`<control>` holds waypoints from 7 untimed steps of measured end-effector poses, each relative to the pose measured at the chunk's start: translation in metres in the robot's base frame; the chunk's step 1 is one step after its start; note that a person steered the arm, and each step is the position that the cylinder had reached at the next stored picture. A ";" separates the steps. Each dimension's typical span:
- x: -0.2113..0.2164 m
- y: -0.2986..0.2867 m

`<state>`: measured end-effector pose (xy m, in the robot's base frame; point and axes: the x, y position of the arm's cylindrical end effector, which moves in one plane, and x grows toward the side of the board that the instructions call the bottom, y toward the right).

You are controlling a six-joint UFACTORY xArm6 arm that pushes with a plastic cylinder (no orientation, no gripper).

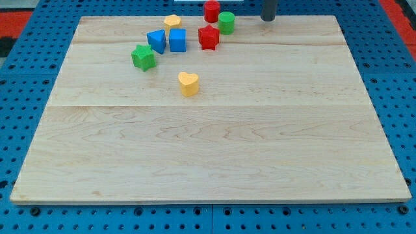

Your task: Slide green circle to the right side of the yellow hexagon

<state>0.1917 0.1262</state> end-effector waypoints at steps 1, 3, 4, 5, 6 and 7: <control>0.000 -0.009; 0.000 -0.017; 0.001 -0.017; 0.005 -0.022; 0.016 -0.023; 0.018 -0.044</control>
<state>0.2094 0.0827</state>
